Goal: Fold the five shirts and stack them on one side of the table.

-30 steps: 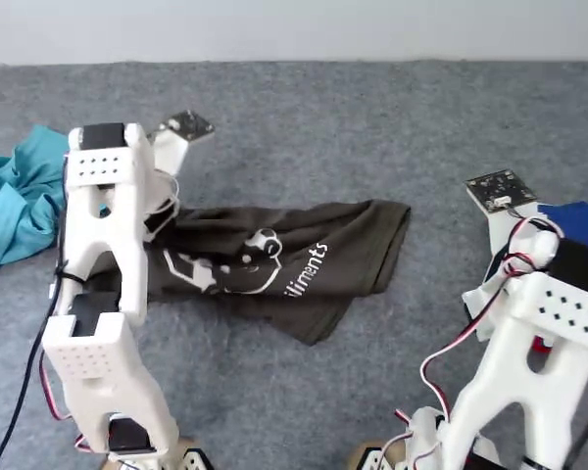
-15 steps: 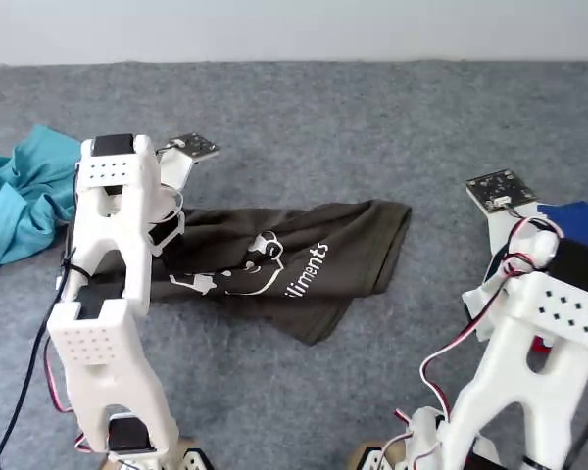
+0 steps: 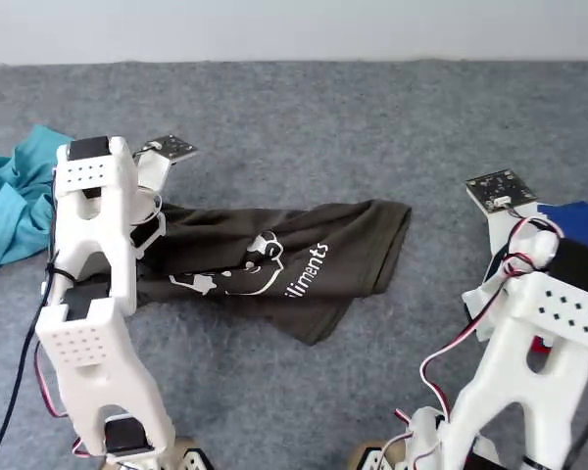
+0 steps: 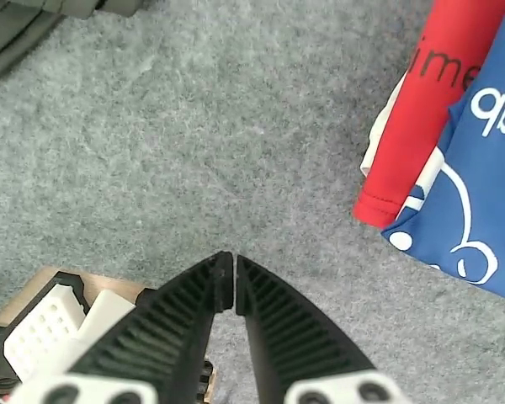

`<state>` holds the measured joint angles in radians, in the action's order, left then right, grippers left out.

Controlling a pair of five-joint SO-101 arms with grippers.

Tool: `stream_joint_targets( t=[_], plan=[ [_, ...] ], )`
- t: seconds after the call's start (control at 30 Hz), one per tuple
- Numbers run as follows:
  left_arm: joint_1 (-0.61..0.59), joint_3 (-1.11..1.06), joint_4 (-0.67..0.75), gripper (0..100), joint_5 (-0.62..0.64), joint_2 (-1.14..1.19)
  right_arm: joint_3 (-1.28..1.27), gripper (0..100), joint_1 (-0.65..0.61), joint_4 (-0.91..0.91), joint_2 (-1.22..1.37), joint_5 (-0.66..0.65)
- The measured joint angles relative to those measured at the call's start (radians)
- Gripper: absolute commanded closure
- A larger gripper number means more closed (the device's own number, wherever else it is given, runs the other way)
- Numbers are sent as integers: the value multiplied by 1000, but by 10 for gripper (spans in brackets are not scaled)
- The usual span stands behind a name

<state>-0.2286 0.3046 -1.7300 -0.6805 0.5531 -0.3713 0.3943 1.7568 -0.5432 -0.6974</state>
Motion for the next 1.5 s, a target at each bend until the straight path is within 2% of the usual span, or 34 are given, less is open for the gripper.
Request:
stream_joint_targets(
  t=[0.13, 0.33, 0.67, 1.03, 1.3, 1.5],
  plan=[
    [0, -5, 0, 882, -3, 0, 0, 987, 0, 0, 0, 0],
    [17, -46, 0, 982, -5, 0, 0, 987, 0, 0, 0, 0],
    [21, -46, 0, 987, -66, -5, 0, 988, 0, 0, 0, 0],
    [21, -69, 0, 987, -68, -341, 0, 987, 0, 0, 0, 2],
    [-26, -404, -2, 987, -112, -591, 0, 987, 0, 0, 0, 2],
    [-44, -706, -2, 987, -189, -649, 0, 987, 0, 0, 0, 2]
  ],
)
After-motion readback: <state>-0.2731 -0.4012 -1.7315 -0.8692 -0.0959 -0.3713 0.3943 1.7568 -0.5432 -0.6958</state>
